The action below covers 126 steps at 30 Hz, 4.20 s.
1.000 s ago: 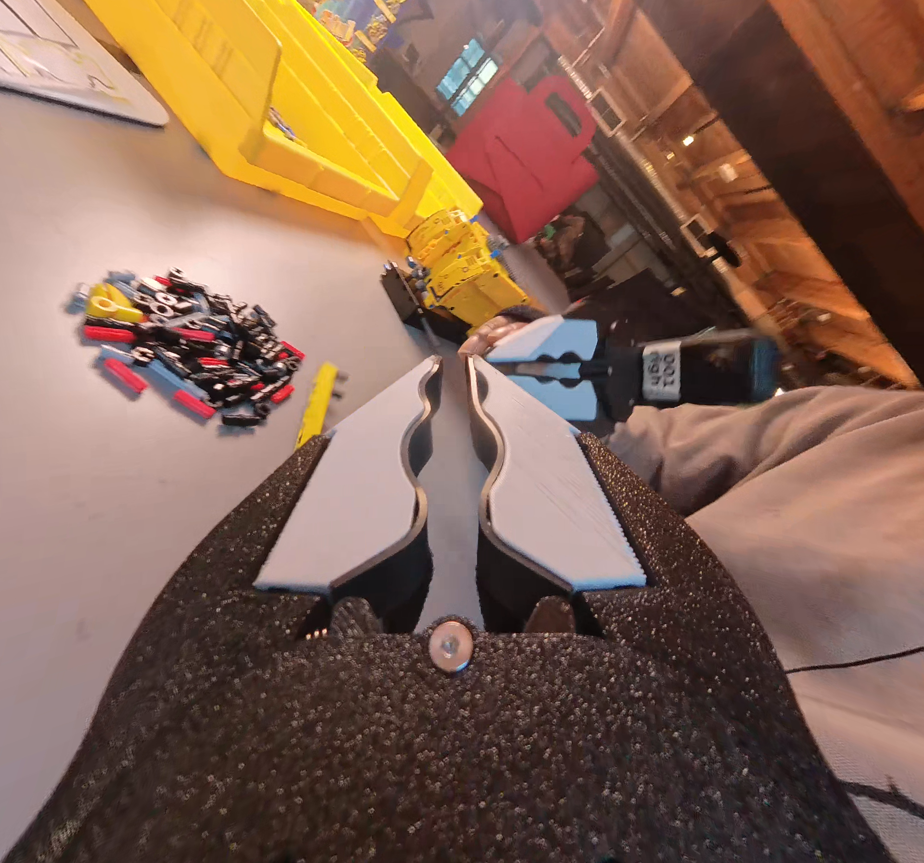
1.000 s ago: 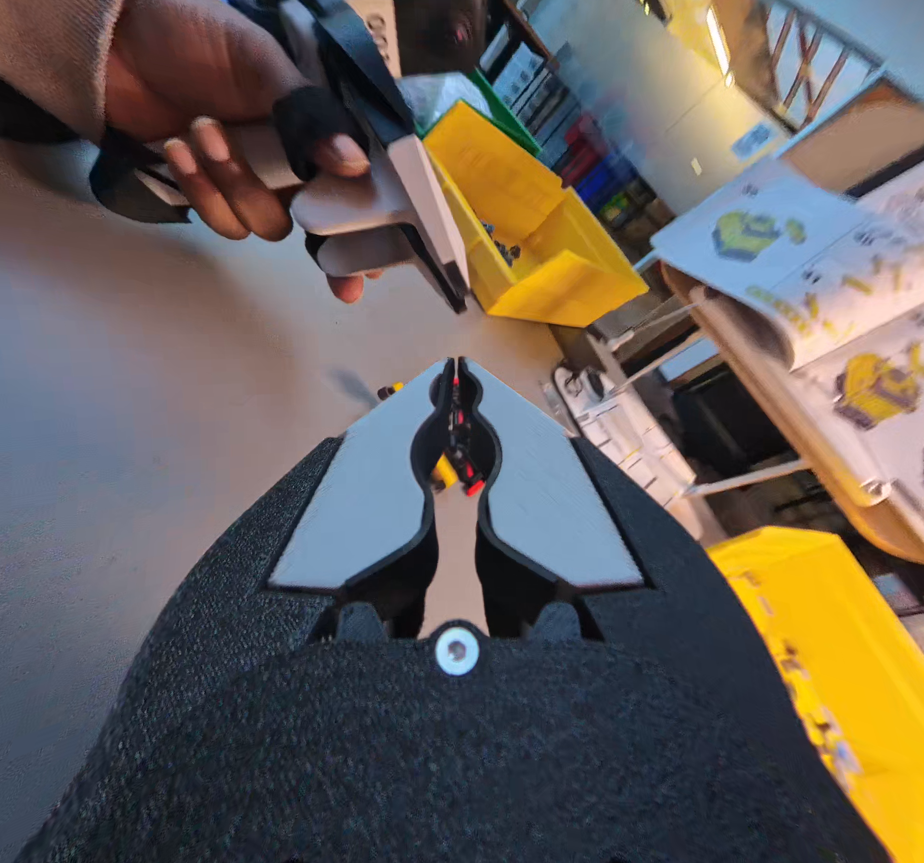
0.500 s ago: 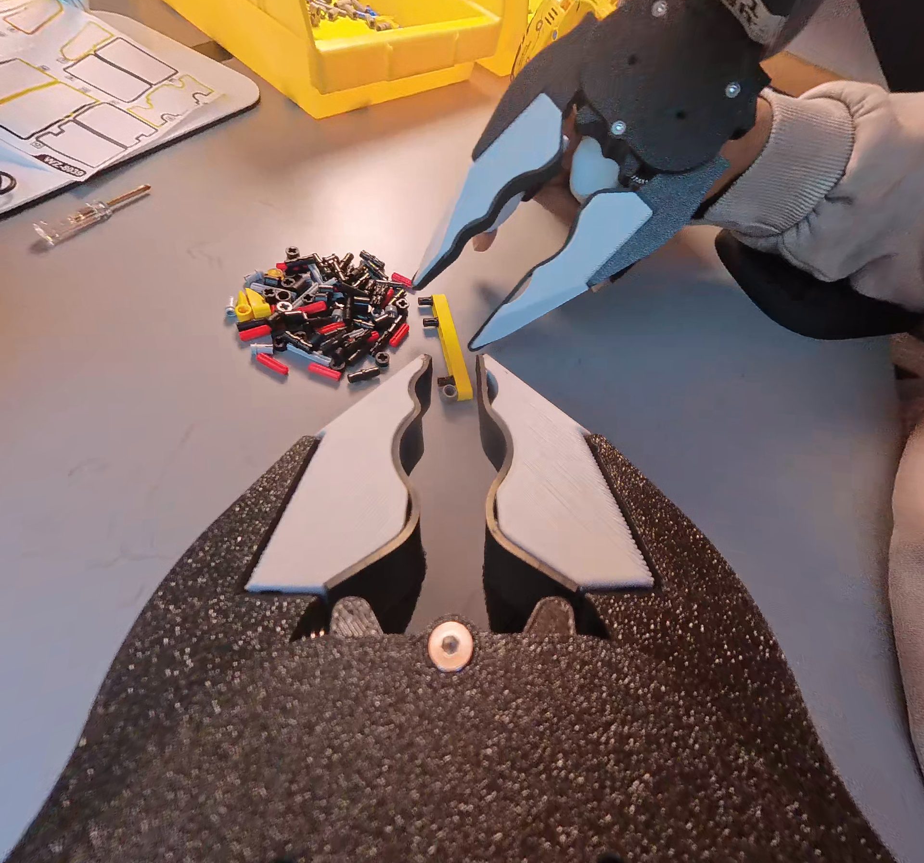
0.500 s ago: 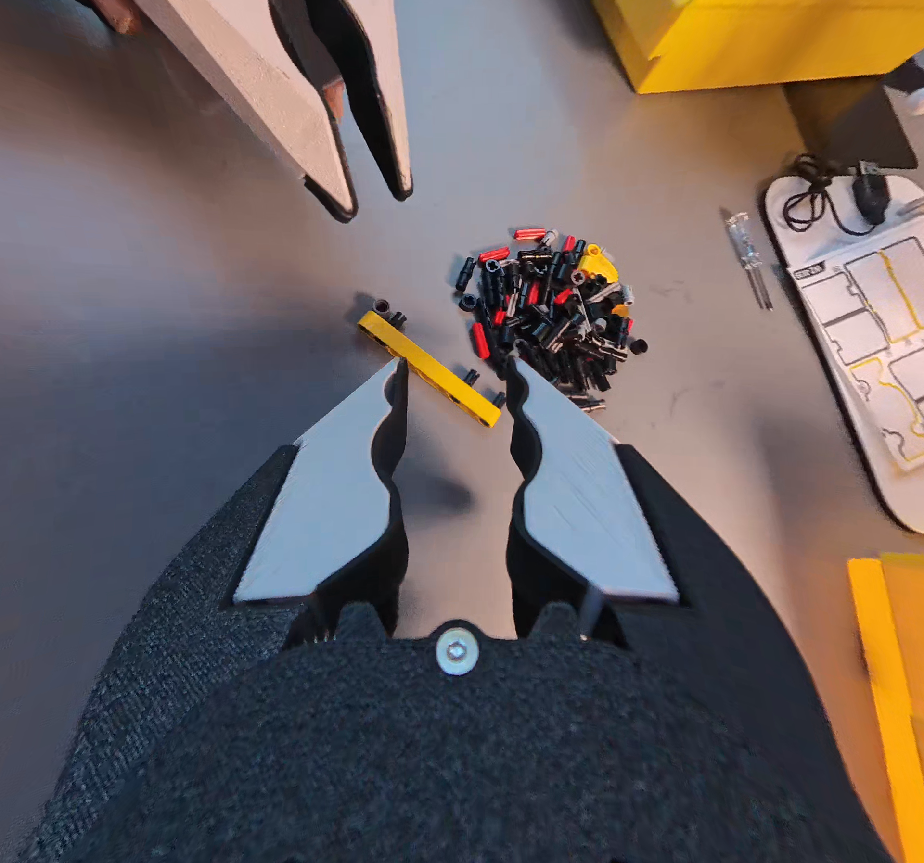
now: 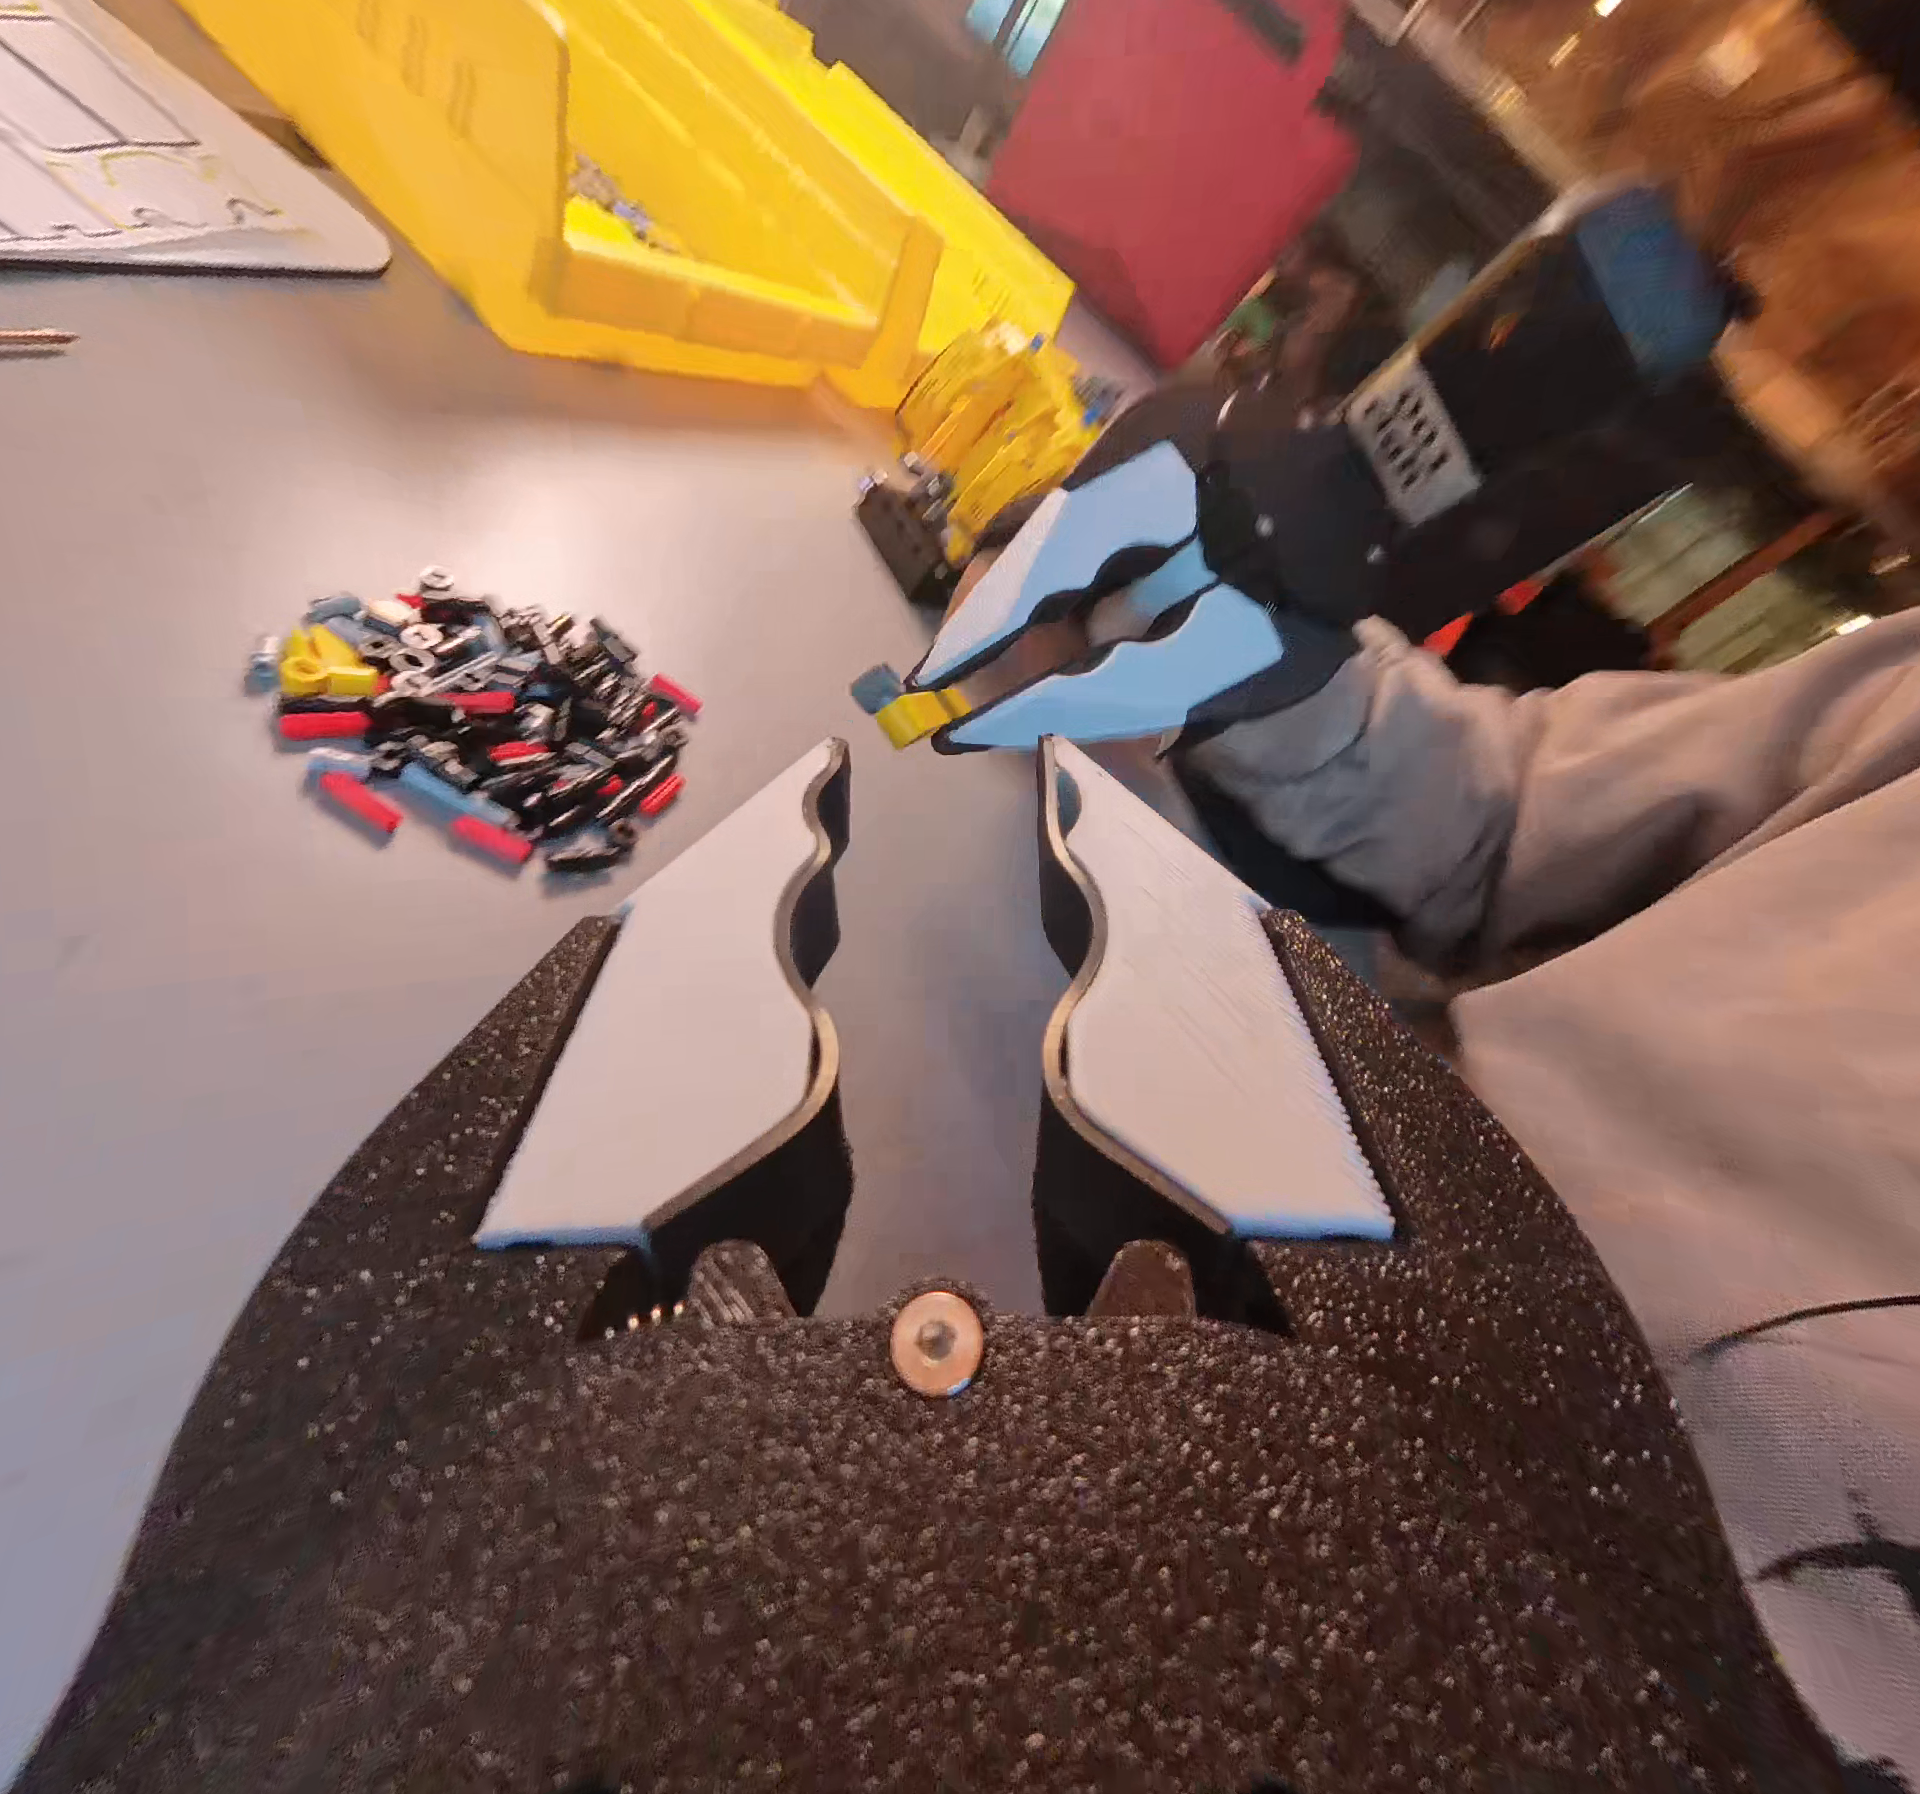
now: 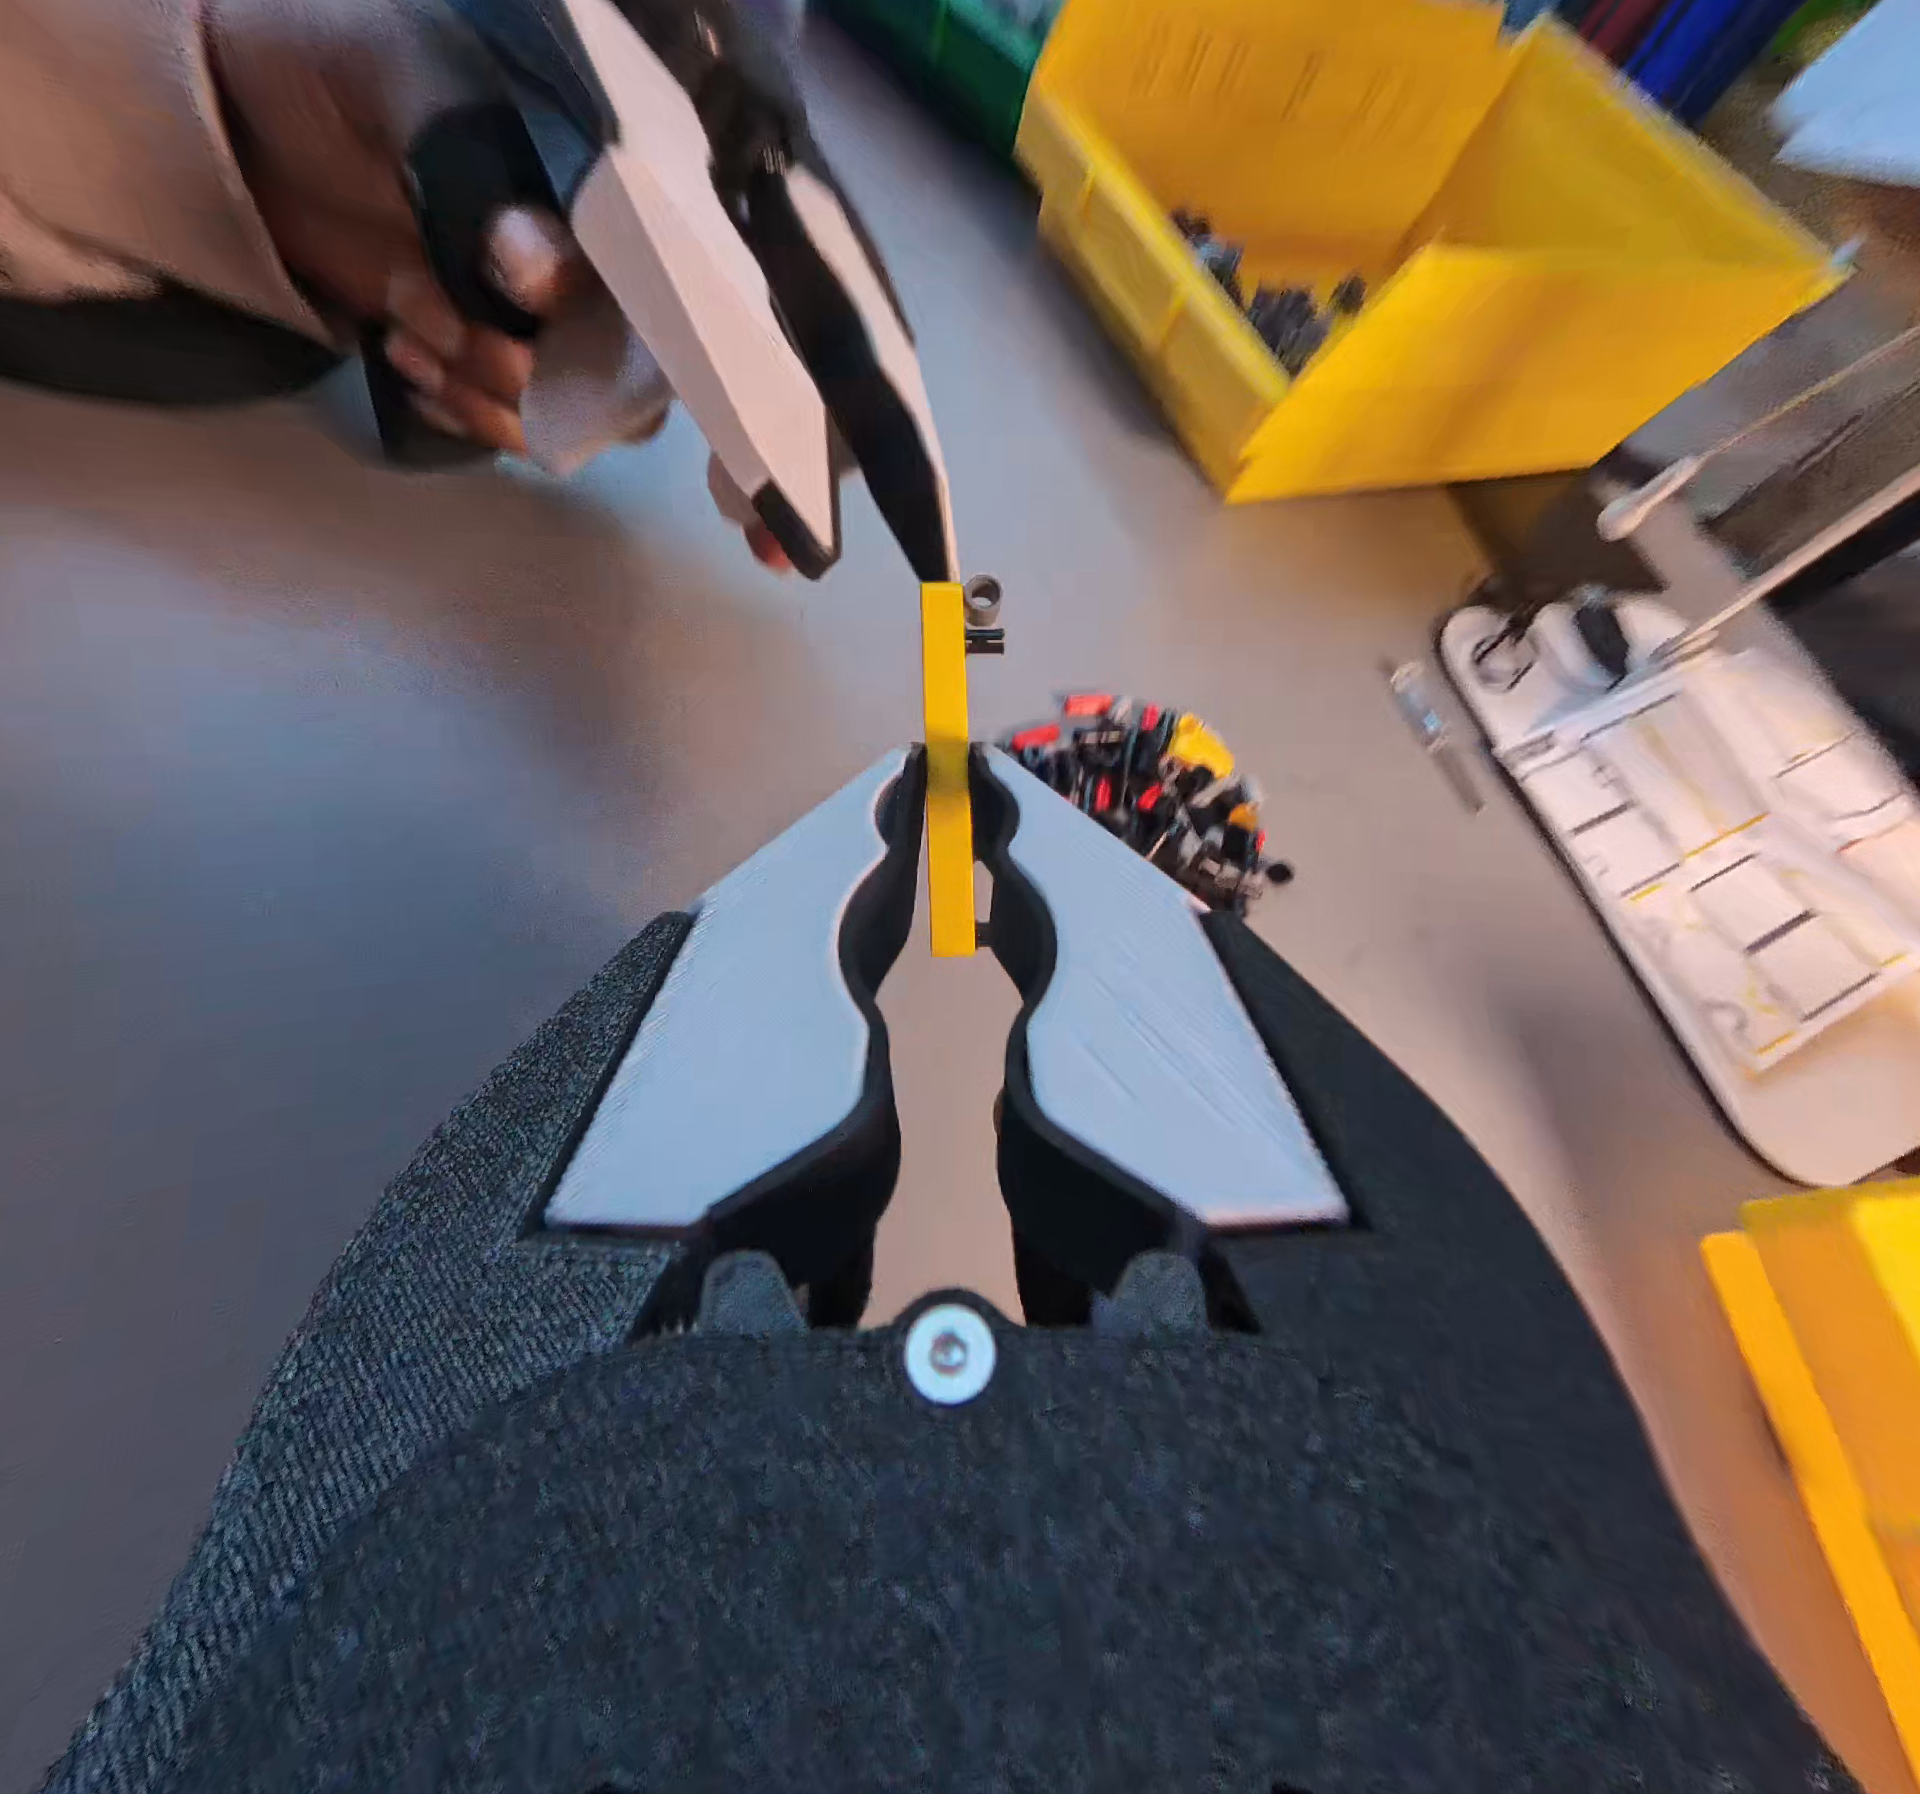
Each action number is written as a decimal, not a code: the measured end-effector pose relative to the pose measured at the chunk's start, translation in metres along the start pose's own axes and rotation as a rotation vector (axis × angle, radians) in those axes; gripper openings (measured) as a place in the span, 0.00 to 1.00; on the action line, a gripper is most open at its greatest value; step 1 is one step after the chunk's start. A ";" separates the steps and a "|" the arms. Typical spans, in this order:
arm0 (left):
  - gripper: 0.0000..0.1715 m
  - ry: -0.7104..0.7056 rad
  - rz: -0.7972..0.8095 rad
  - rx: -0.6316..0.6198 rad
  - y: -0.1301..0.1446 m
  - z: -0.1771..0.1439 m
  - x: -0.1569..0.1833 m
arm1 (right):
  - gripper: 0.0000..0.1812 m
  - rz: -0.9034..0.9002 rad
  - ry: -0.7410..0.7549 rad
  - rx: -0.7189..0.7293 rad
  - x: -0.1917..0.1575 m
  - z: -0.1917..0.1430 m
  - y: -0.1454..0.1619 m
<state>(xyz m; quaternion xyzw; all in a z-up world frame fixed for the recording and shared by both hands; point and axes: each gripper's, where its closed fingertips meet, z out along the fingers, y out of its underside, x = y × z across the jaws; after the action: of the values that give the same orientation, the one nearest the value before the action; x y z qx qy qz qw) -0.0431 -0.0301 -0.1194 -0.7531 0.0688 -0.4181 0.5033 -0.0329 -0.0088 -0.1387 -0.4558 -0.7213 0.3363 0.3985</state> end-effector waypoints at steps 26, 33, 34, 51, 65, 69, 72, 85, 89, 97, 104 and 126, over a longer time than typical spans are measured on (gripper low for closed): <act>0.04 0.135 0.409 -0.043 0.010 0.003 0.047 | 0.11 0.211 -0.264 0.330 -0.029 -0.031 -0.053; 0.04 0.152 0.425 -0.088 0.019 0.006 0.052 | 0.04 0.269 -0.387 0.348 -0.042 -0.031 -0.052; 0.04 0.153 0.422 -0.075 0.017 0.006 0.053 | 0.04 0.284 -0.395 0.361 -0.041 -0.032 -0.053; 0.03 0.216 0.337 0.149 -0.028 -0.009 0.087 | 0.03 0.479 -0.514 0.669 -0.033 -0.058 -0.092; 0.02 0.222 0.367 0.189 -0.037 -0.016 0.096 | 0.02 0.426 -0.492 0.676 -0.035 -0.064 -0.097; 0.03 0.225 0.331 0.301 -0.056 -0.030 0.096 | 0.03 0.425 -0.494 0.681 -0.034 -0.067 -0.094; 0.03 0.128 0.359 0.474 -0.096 -0.091 0.077 | 0.03 0.482 -0.419 0.688 -0.010 -0.076 -0.075; 0.04 -0.012 0.228 0.314 -0.063 -0.055 0.018 | 0.04 0.423 -0.214 0.524 0.013 -0.058 -0.057; 0.04 -0.066 0.241 0.279 -0.057 -0.050 0.010 | 0.04 0.312 -0.032 0.520 0.041 -0.092 -0.079; 0.04 -0.038 0.244 0.219 -0.043 -0.033 0.018 | 0.04 0.315 0.893 0.110 0.254 -0.276 0.027; 0.04 0.027 0.171 0.224 -0.037 -0.024 0.025 | 0.21 0.537 1.048 -0.278 0.310 -0.304 0.204; 0.04 0.282 0.038 0.320 -0.044 -0.025 0.055 | 0.13 0.464 -0.149 0.457 -0.015 -0.038 -0.085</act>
<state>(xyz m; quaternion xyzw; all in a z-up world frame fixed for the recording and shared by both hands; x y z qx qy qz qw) -0.0394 -0.0553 -0.0491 -0.5962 0.0853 -0.5153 0.6096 -0.0291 -0.0483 -0.0532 -0.4811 -0.5314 0.6034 0.3493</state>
